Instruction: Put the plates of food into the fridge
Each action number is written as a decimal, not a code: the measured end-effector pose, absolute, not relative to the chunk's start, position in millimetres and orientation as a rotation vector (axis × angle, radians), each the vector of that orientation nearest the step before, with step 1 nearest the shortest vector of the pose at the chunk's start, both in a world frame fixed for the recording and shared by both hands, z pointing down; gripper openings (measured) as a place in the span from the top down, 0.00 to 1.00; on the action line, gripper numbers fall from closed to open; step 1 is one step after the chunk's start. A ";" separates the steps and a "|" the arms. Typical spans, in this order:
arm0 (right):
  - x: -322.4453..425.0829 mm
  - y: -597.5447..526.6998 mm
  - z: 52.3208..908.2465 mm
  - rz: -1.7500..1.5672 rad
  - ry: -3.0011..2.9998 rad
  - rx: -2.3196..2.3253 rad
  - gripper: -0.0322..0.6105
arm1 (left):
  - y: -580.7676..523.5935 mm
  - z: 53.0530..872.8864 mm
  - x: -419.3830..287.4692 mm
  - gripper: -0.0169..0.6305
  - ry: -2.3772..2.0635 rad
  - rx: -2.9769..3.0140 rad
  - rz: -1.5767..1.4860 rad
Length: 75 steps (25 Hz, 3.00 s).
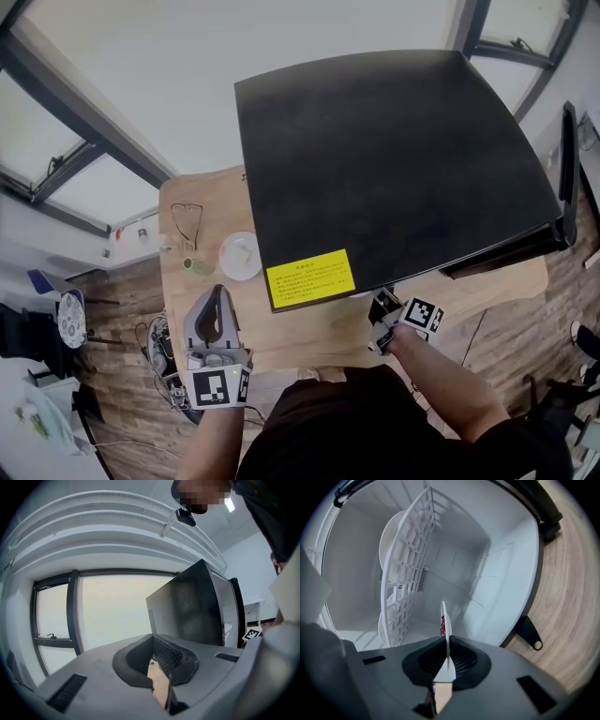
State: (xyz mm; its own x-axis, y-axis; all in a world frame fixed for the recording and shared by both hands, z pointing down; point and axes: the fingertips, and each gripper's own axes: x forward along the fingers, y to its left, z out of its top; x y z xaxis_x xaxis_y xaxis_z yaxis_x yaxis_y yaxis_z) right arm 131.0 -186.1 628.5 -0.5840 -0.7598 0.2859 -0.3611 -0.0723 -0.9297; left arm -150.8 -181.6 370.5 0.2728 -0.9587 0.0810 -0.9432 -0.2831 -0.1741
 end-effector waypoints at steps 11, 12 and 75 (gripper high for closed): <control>119.9 -208.0 654.3 -1.736 1.938 -1.317 0.90 | -149.0 367.7 -192.1 0.97 1.935 -2.341 -0.317; 119.5 -209.2 655.9 -1.731 1.957 -1.345 0.90 | -145.7 366.5 -197.2 0.97 1.951 -2.331 -0.314; 151.1 -106.8 441.8 -0.396 2.659 -1.831 0.92 | -99.2 357.4 -113.5 0.97 1.499 -2.640 -0.043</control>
